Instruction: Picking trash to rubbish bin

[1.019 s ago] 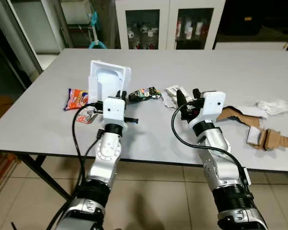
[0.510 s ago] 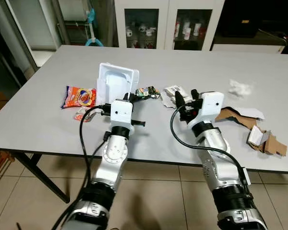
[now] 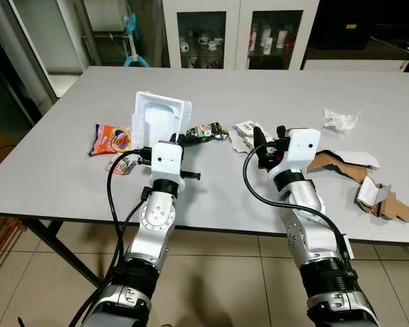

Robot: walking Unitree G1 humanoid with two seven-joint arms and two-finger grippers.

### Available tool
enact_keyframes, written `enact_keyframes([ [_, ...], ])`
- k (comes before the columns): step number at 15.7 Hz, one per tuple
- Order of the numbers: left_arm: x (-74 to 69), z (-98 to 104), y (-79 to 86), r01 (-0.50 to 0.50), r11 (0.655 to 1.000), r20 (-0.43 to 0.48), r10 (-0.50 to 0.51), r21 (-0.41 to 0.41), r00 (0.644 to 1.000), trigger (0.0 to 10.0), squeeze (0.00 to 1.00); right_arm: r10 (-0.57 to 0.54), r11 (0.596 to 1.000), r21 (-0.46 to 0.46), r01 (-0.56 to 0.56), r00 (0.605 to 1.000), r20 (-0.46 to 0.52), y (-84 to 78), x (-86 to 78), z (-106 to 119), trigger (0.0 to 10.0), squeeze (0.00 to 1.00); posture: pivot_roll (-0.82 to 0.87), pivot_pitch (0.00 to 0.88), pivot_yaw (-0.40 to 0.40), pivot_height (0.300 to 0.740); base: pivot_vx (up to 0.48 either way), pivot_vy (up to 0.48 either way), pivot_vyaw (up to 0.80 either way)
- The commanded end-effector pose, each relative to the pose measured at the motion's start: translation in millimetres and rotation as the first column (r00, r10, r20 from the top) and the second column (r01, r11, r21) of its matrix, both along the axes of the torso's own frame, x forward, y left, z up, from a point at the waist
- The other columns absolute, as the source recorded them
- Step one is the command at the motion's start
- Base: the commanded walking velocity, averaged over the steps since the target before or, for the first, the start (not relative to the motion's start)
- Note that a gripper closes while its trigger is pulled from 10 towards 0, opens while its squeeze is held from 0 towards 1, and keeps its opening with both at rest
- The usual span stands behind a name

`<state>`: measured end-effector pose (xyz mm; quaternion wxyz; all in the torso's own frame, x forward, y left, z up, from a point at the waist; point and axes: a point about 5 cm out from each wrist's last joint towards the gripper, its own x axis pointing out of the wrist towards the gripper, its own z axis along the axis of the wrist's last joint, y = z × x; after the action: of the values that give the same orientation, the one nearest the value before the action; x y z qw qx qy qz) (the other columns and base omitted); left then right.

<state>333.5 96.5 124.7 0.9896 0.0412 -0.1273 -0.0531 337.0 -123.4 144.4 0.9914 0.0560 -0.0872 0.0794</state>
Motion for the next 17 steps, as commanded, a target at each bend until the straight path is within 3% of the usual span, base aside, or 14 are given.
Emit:
enact_keyframes([
  [1, 2.6, 3, 1.3, 0.014, 1.000, 0.000, -0.014, 0.010, 1.000, 10.0, 0.00, 0.001, 1.000, 0.005, -0.001, 1.000, 0.010, 3.5, 2.0, 3, 10.0, 0.00, 0.02, 0.005, 0.089, 0.740, 0.000, 0.000, 0.00],
  [17, -1.3, 5, 0.7, 0.053, 0.999, 0.012, -0.053, 0.009, 0.999, 10.0, 0.00, 0.009, 1.000, -0.012, -0.009, 1.000, 0.008, 15.1, -0.5, 4, 10.0, 0.00, 0.02, 0.000, 0.101, 0.740, 0.000, 0.000, 0.00],
])
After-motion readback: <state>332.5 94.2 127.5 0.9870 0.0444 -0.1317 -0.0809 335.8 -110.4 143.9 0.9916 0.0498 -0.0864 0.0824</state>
